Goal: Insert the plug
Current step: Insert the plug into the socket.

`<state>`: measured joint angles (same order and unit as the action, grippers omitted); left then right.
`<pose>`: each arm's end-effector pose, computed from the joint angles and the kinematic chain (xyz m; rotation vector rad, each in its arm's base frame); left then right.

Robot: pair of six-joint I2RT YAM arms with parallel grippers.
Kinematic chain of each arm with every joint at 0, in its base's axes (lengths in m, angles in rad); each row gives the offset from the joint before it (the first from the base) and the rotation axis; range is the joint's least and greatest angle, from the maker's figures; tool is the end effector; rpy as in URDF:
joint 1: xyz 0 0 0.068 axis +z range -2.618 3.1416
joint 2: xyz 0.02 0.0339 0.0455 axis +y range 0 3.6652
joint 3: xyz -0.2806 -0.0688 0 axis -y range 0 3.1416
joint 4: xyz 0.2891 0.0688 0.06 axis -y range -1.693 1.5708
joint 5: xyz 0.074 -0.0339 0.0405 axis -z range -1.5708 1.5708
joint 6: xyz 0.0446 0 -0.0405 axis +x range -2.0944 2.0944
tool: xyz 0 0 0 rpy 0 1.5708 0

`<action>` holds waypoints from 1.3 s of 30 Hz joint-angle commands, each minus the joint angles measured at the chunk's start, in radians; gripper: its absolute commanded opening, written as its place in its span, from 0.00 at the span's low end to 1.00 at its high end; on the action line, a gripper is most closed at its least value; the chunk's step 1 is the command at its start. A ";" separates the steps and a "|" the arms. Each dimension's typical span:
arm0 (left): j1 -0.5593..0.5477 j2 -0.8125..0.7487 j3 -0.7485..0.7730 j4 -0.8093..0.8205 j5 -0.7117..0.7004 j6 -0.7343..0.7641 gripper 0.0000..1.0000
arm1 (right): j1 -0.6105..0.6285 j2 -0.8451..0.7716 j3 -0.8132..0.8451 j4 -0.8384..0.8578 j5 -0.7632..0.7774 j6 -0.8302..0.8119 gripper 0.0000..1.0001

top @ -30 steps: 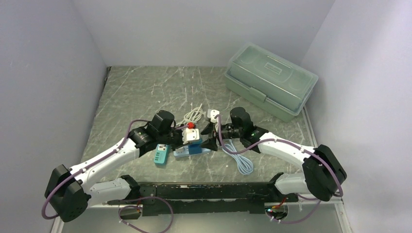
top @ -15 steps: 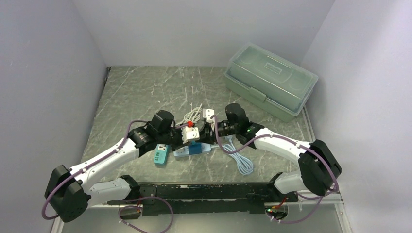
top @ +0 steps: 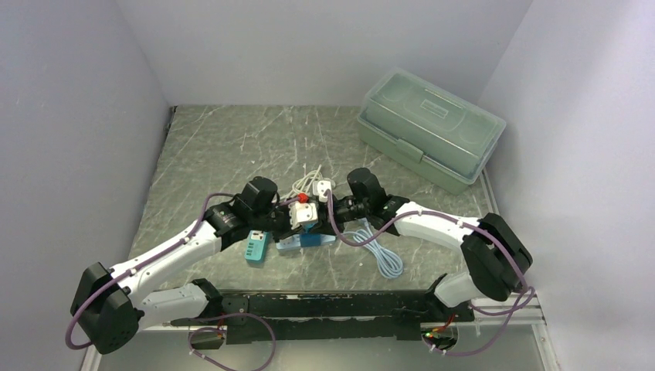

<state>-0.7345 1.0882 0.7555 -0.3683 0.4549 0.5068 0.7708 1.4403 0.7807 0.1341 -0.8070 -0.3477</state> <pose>0.1871 -0.1954 0.2508 1.5062 1.6907 -0.6365 0.2210 0.2596 0.2094 -1.5057 1.4612 1.0969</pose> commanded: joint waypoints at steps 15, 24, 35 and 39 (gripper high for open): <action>-0.008 0.020 -0.042 -0.025 -0.037 -0.008 0.00 | 0.042 0.038 0.020 0.034 0.043 -0.011 0.30; -0.008 0.033 -0.036 -0.017 -0.035 -0.006 0.00 | 0.045 0.064 0.047 -0.033 0.046 -0.030 0.00; -0.015 0.041 -0.046 -0.009 -0.023 -0.010 0.00 | 0.048 0.063 -0.003 -0.013 0.088 -0.049 0.00; -0.020 0.044 -0.061 -0.001 -0.015 -0.010 0.00 | 0.047 0.093 0.010 -0.040 0.088 -0.065 0.00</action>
<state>-0.7261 1.0840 0.7387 -0.3573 0.4461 0.5037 0.7841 1.4731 0.7925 0.1551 -0.7925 -0.3836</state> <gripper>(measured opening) 0.249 0.230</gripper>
